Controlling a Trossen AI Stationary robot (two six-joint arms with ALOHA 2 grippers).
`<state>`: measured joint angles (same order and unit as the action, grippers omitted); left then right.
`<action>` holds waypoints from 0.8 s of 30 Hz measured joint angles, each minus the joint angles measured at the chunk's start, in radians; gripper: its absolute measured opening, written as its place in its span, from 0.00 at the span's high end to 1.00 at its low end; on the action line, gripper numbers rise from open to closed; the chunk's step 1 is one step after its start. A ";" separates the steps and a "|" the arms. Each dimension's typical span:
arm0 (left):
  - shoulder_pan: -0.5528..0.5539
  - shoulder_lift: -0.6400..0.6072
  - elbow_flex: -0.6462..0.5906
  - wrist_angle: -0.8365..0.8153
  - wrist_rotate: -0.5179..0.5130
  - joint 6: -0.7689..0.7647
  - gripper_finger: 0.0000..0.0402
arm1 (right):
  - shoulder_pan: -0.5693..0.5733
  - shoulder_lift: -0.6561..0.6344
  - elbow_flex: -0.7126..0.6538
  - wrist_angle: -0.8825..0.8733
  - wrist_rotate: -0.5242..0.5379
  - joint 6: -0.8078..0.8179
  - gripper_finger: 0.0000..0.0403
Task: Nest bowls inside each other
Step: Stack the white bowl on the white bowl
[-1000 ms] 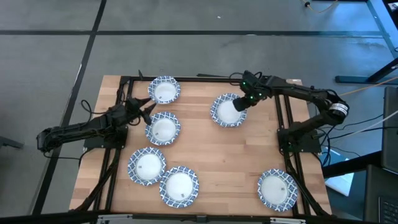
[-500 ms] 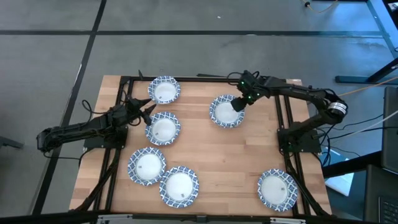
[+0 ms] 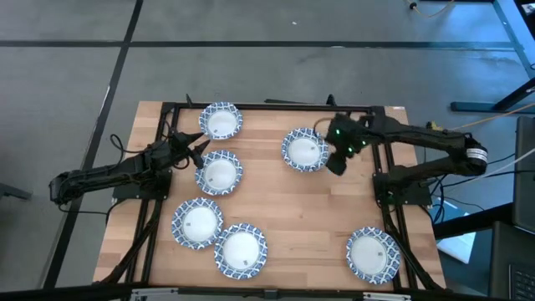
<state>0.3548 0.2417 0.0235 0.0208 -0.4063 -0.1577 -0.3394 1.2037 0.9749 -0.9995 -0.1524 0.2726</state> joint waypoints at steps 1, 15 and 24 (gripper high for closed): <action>0.000 0.000 0.000 0.000 0.000 0.000 0.53 | 0.032 -0.008 0.000 -0.038 0.000 0.043 0.55; 0.001 0.000 0.000 0.000 0.000 0.000 0.53 | 0.532 -0.001 0.000 -0.251 0.060 0.160 0.55; 0.000 0.000 0.000 0.000 0.000 0.000 0.53 | 0.722 0.088 0.000 -0.253 0.080 0.187 0.55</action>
<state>0.3550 0.2417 0.0235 0.0208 -0.4065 -0.1574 0.3828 1.2918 0.9749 -1.2521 -0.0726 0.4591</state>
